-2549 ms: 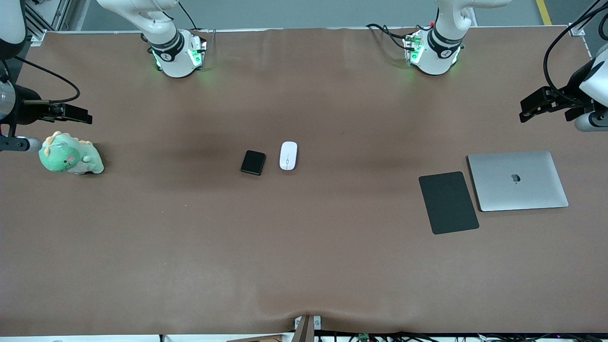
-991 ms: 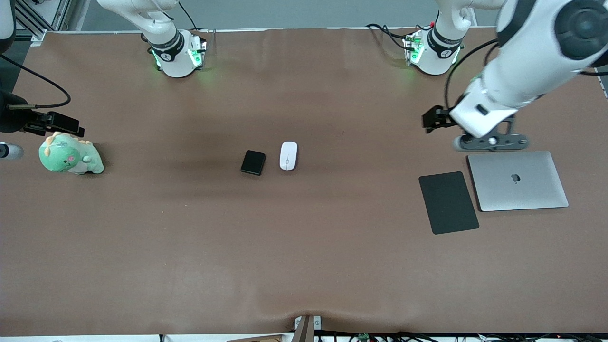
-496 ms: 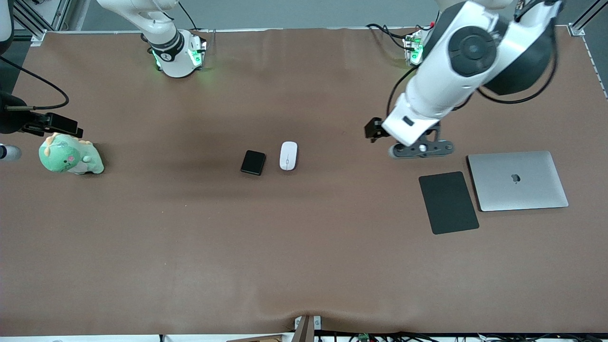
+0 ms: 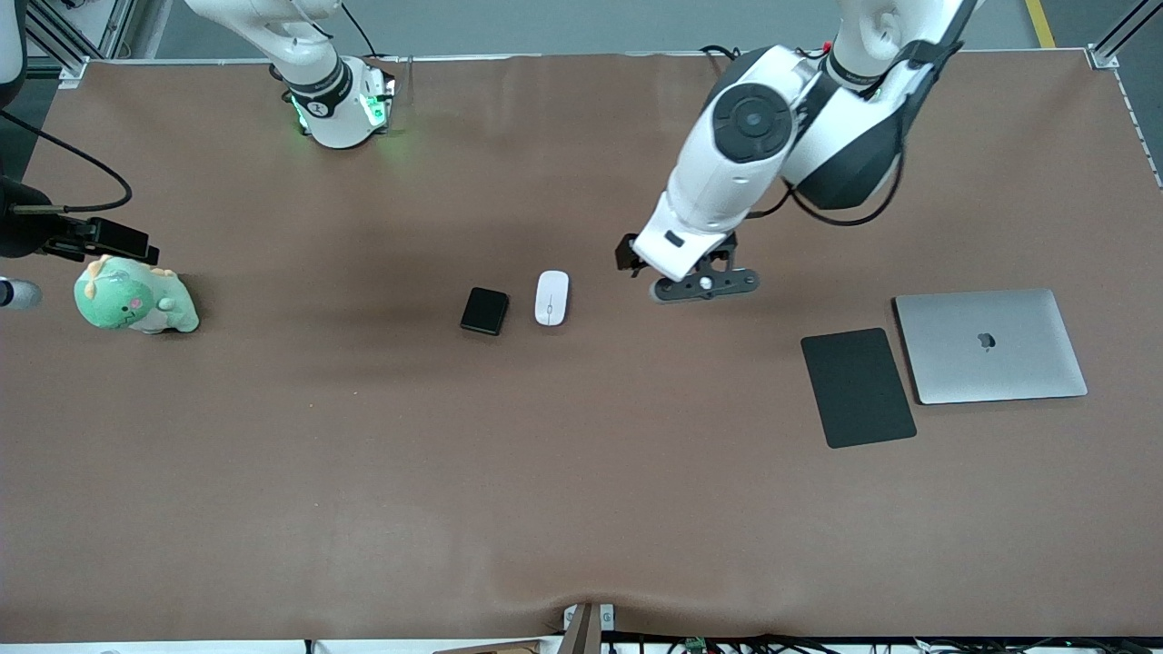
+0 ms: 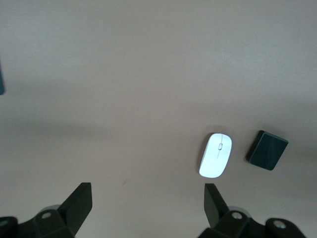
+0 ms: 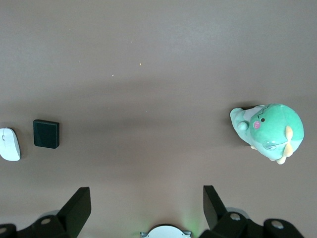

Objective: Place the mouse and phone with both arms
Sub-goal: 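Lower the left gripper over the white mouse while the right gripper reaches out, then close the left gripper on the mouse while the right gripper approaches the phone, then carry the mouse toward the mouse pad while the right gripper grasps the phone, then lower the mouse onto the mouse pad while the right gripper lifts the phone, then open the left gripper and raise it off the mouse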

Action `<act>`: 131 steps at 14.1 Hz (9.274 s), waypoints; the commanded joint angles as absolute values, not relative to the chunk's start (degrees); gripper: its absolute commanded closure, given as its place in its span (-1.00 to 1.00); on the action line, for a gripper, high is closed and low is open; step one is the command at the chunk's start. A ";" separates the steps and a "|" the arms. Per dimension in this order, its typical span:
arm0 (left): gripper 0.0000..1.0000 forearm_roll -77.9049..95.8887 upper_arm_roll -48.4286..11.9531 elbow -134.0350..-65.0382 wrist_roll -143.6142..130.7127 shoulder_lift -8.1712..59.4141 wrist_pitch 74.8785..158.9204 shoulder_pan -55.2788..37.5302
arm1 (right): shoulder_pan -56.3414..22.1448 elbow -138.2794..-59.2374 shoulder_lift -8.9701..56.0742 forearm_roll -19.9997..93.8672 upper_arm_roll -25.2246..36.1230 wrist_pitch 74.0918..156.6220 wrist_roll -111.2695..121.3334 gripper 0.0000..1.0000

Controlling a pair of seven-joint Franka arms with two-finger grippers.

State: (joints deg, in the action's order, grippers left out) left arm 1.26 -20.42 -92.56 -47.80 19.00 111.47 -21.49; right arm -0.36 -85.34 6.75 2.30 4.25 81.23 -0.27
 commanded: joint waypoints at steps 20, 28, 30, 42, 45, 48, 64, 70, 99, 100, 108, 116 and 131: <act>-1.00 -16.43 -13.27 -79.28 -64.69 48.25 129.46 -46.05 | -5.80 -92.19 14.68 3.25 3.96 91.40 -6.24 -1.00; -1.00 -16.35 -13.18 -79.28 -56.35 50.62 129.73 -45.79 | -9.84 -97.11 14.68 5.54 3.96 97.81 -13.10 -1.00; -1.00 -16.35 -13.18 -79.19 -55.37 51.67 129.81 -45.88 | -9.93 -97.73 14.76 5.62 3.96 98.87 -13.18 -1.00; 1.00 -15.47 -13.18 -79.19 -56.34 52.38 132.89 -45.44 | -13.44 -102.74 15.91 10.63 3.96 105.99 -16.96 -1.00; 1.00 -15.56 -13.18 -79.19 -56.34 51.33 132.45 -45.09 | -14.15 -102.83 16.26 10.63 3.96 106.44 -18.28 -1.00; 1.00 -15.03 -13.36 -79.19 -56.42 49.31 132.01 -43.69 | -14.85 -104.67 16.35 10.63 3.96 109.05 -20.03 -1.00; 1.00 -13.18 -13.89 -86.21 -55.11 30.42 116.37 -23.22 | -31.10 -117.95 23.46 14.68 3.96 139.47 -33.13 -1.00; 1.00 -13.18 -13.97 -93.41 -41.51 25.76 116.37 -9.34 | -34.72 -118.65 27.86 14.59 4.04 145.27 -32.96 -1.00; 1.00 -14.15 -13.97 -116.02 -12.39 30.49 151.77 9.23 | -37.62 -120.06 28.04 17.67 3.87 145.55 -34.19 -1.00; 1.00 -14.24 -13.89 -115.67 -12.22 30.67 152.05 9.40 | -38.23 -120.32 28.04 17.67 3.87 145.81 -34.19 -0.74; 1.00 -14.24 -13.36 -109.25 -8.00 36.12 151.79 9.05 | -36.04 -118.92 26.72 17.58 4.48 142.31 -33.22 1.00; -1.00 -14.24 -13.53 -107.84 -7.82 35.43 150.91 9.14 | -20.93 -117.60 21.80 16.61 5.62 132.63 -21.62 1.00; -1.00 -2.03 -5.72 -107.58 -7.12 3.54 116.92 0.36 | -2.56 -133.84 16.44 7.91 12.74 141.30 9.39 1.00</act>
State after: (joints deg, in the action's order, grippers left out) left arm -4.77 -8.74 -106.28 -8.60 8.94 121.04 2.51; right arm -4.18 -127.69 20.34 8.85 13.73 137.35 7.63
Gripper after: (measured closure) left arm 0.000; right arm 0.211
